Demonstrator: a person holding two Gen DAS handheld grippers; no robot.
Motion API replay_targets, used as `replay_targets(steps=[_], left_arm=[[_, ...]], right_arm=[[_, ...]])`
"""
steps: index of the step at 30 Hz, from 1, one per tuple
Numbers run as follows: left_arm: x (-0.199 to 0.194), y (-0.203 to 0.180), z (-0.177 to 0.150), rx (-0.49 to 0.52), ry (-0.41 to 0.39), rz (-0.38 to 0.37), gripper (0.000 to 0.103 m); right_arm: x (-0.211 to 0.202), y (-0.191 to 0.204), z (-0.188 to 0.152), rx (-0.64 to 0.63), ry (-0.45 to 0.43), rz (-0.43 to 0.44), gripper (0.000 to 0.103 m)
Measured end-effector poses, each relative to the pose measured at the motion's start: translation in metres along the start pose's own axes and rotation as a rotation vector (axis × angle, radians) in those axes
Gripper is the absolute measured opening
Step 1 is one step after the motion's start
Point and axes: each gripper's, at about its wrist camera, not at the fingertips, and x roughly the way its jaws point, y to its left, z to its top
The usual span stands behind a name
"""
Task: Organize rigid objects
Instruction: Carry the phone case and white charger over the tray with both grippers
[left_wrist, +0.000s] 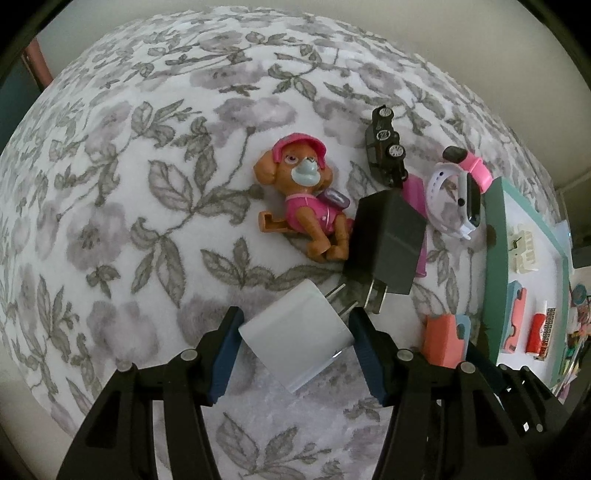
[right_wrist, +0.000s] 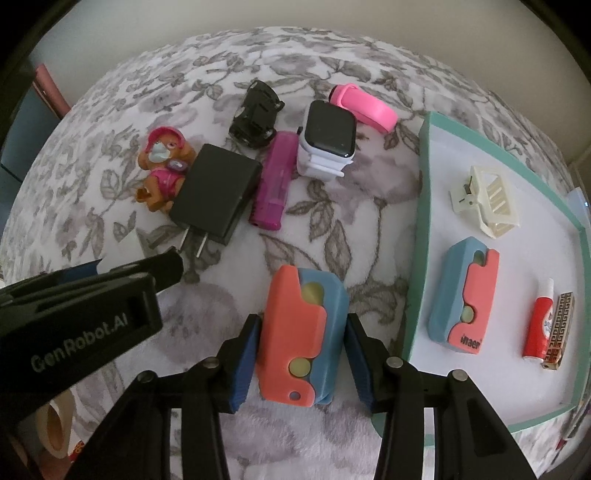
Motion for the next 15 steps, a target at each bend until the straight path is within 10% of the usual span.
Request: replay_targets(steps=[15], left_arm=[[-0.058,-0.009,0.009,0.000,-0.152,-0.002,0.060]], right_arm=[[-0.066,-0.022,0.012,0.075,-0.176,0.041,0.048]])
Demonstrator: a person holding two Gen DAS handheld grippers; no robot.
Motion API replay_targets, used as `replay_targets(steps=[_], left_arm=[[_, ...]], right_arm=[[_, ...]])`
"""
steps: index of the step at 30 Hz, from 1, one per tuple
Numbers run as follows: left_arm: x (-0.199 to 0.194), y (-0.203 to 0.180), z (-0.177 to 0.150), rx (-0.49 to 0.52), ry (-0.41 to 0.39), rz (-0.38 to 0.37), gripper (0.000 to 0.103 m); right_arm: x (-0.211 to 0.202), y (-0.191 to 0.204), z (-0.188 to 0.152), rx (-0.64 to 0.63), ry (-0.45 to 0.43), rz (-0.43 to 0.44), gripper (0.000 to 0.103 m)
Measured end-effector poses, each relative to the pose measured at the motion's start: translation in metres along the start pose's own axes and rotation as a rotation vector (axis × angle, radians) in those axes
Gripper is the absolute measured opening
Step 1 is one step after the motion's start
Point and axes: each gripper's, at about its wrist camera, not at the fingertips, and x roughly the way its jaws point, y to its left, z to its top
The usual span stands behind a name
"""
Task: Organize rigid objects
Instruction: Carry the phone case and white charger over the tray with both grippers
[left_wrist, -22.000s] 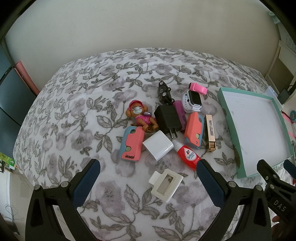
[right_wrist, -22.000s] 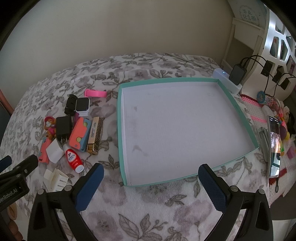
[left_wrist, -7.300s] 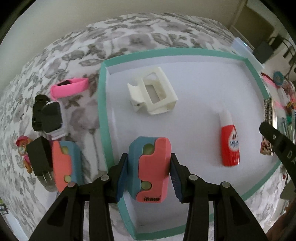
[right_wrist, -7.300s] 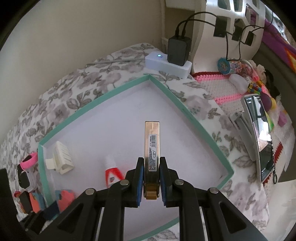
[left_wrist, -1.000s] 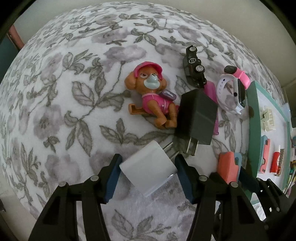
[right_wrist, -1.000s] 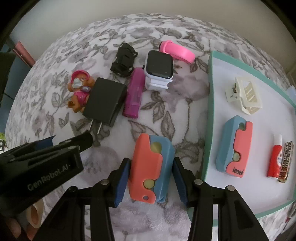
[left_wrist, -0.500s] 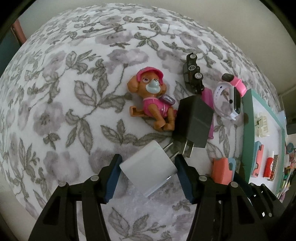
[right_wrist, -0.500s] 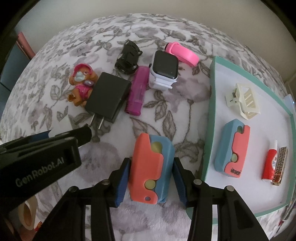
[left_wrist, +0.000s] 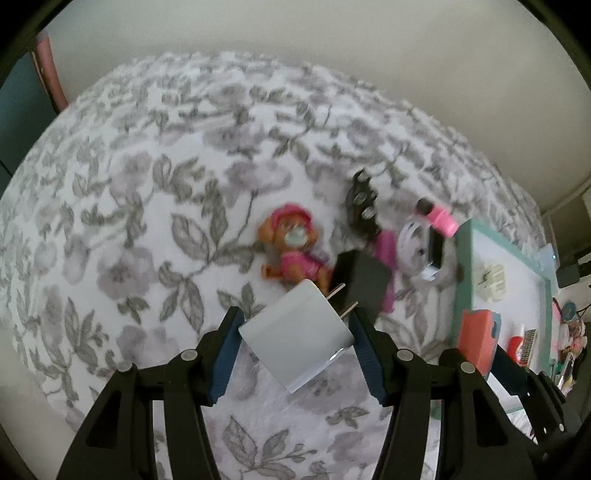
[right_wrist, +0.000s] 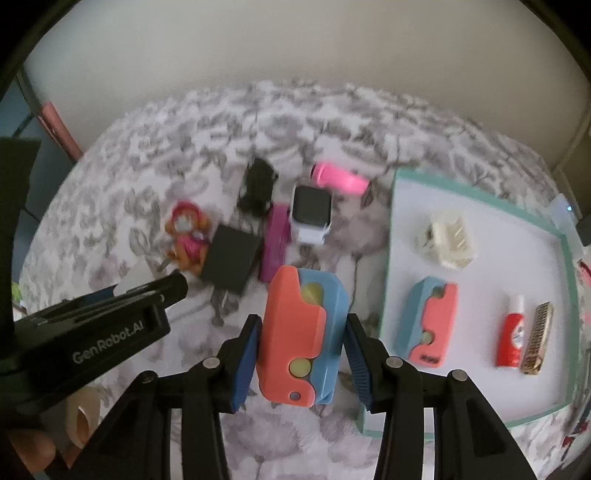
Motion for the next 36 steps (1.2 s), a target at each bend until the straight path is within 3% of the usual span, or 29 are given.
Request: replay_targets(steps=[6,12,19,36], left_arm=[[-0.012,-0.037,0.012,0.062,-0.021,-0.046,0.060],[-0.002,-0.092,0.018,0.131,0.026,-0.115,0.061],[0.008,-0.147,0.012,0.209,0.052,-0.138,0.061],[0.045,-0.248,-0.031,0.386,0.131,-0.196,0.061]], right_arm=[[-0.018,-0.022,0.008,0.067,-0.060,-0.033,0.048],[-0.024,-0.062,0.014,0.141,-0.080,-0.140,0.048],[-0.024,-0.121,0.014,0.237,-0.075,-0.228,0.048],[-0.032,-0.233,-0.019,0.502,-0.038,-0.514,0.048]])
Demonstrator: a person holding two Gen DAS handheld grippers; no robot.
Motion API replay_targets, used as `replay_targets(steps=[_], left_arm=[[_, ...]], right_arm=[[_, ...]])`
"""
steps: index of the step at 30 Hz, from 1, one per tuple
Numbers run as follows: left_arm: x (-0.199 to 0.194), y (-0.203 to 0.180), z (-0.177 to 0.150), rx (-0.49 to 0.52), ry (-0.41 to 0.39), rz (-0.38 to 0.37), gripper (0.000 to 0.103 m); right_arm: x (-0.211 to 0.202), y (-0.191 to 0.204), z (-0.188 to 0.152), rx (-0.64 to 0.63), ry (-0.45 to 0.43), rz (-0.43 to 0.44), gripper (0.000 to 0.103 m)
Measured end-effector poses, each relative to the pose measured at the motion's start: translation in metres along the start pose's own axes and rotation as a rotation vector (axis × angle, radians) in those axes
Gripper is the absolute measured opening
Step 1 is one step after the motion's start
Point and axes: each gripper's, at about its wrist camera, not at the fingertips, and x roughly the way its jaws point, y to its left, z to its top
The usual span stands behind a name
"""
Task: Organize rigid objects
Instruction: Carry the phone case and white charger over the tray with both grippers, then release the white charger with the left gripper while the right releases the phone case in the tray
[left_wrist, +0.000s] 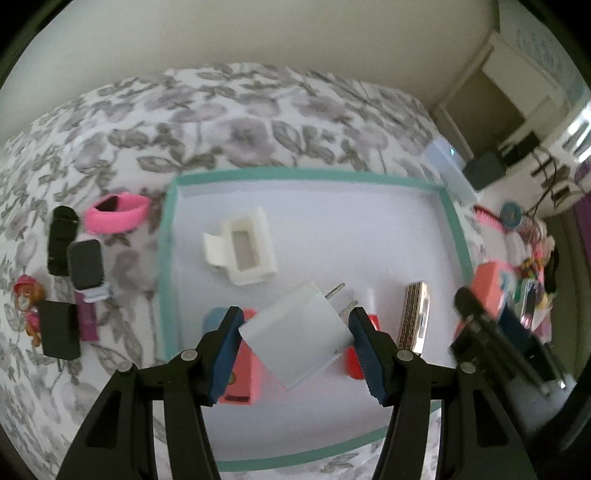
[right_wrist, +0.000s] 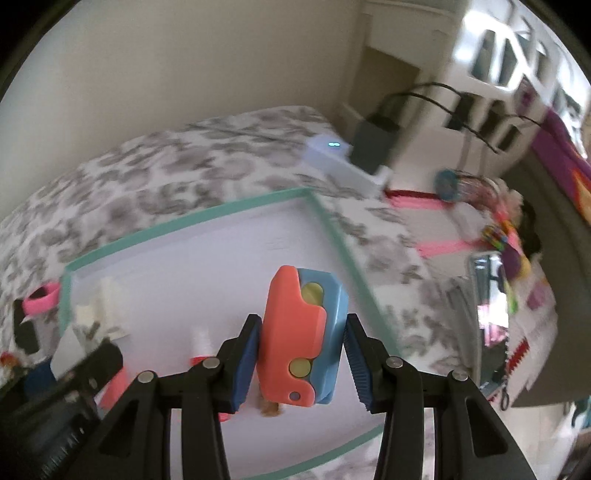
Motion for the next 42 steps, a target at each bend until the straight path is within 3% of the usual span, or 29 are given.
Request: replay_targets(steps=[9,21,29,42], left_arm=[[0.009,-0.004,-0.002,0.007,0.020,-0.001,0.061],[0.014,-0.002,-0.004,-0.001,0.047,-0.006,0.061],[-0.001,0.000,-0.003,0.006,0.017,-0.006,0.062],[-0.018,0.030,0.003,-0.066,-0.031,0.064,0.063]], right_arm=[[0.020,-0.033,-0.004,0.102,0.045,-0.051,0.048],[0.036,-0.023,-0.015,0.076,0.120,-0.009,0.048],[0.039,-0.019,-0.018,0.060,0.142,0.005,0.048],[0.047,-0.013,-0.026,0.030,0.173,-0.006,0.049]])
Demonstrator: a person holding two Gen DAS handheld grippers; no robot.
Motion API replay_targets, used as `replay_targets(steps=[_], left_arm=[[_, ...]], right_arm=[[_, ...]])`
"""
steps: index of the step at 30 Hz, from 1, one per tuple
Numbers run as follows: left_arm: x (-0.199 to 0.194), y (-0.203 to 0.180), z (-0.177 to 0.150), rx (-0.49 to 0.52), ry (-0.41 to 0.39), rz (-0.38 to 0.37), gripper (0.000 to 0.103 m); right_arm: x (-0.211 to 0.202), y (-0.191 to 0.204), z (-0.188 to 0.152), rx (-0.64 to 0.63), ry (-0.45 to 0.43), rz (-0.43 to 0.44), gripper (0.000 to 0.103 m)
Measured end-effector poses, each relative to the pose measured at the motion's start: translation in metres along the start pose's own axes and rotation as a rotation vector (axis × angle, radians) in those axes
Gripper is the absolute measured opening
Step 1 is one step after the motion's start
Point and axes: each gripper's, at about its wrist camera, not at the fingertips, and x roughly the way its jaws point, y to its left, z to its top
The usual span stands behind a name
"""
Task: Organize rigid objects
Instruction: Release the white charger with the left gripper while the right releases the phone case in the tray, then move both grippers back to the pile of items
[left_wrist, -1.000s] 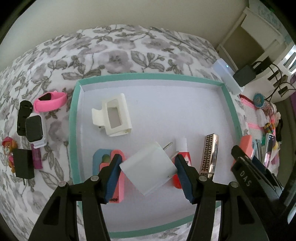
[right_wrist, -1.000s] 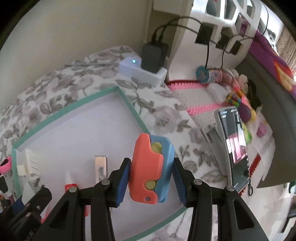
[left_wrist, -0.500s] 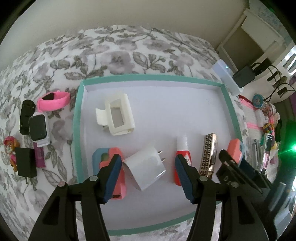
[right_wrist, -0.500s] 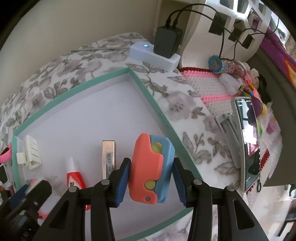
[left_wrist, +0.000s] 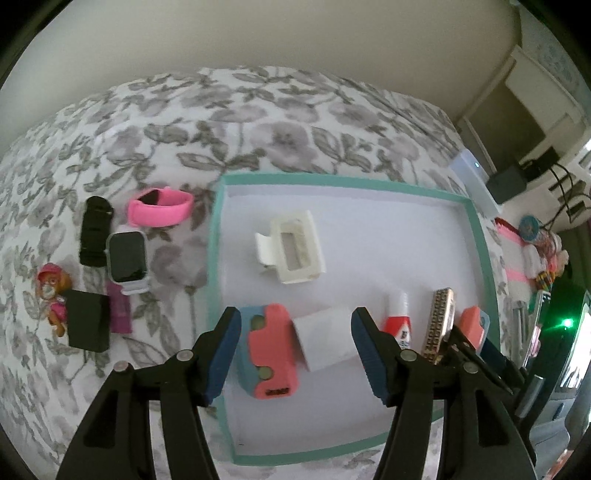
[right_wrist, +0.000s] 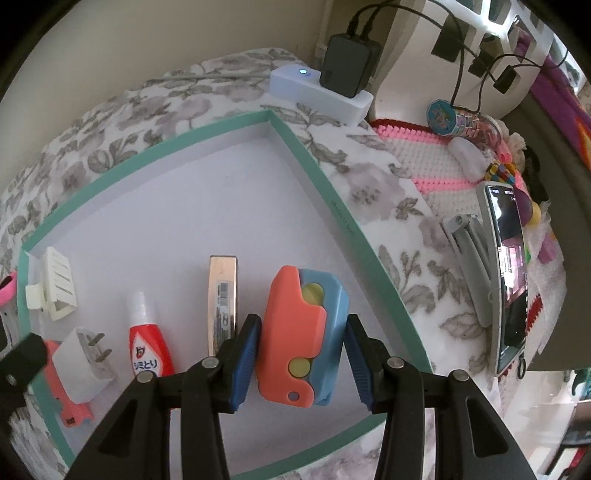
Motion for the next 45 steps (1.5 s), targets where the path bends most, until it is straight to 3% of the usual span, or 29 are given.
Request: replay_targets(steps=[6,8,15,17,21,25,29,34,39,45], left_arm=[[-0.005,0.015,0.005,-0.032,-0.030,0.027,0.068],[-0.007,0.021,0.006,-0.046,-0.040,0.038,0.076],[-0.008,0.041,0.008,-0.079,-0.068,0.108,0.080],[-0.007,0.047,0.008,-0.089,-0.076,0.125,0.090],[-0.006,0.054,0.008,-0.105,-0.079,0.136,0.090],[-0.003,0.058,0.007,-0.118,-0.072,0.147,0.090],[-0.001,0.064,0.007,-0.139,-0.063,0.149,0.098],[-0.002,0.071,0.007,-0.155,-0.065,0.152,0.098],[-0.005,0.076,0.009,-0.158,-0.073,0.159,0.098],[-0.011,0.092,0.010,-0.157,-0.080,0.187,0.098]], right_arm=[[-0.002,0.002,-0.001,-0.014,-0.017,-0.019,0.061],[-0.004,0.003,-0.001,-0.022,-0.023,-0.027,0.061],[-0.013,0.005,0.000,-0.026,-0.061,-0.038,0.061],[-0.019,0.004,0.000,-0.013,-0.080,-0.032,0.061],[-0.032,0.006,0.001,0.007,-0.122,0.011,0.062],[-0.041,0.016,-0.001,0.003,-0.153,0.073,0.074],[-0.042,0.034,-0.005,-0.041,-0.147,0.116,0.080],[-0.040,0.046,-0.010,-0.072,-0.125,0.172,0.082],[-0.042,0.053,-0.014,-0.074,-0.117,0.248,0.095],[-0.043,0.069,-0.019,-0.128,-0.115,0.254,0.100]])
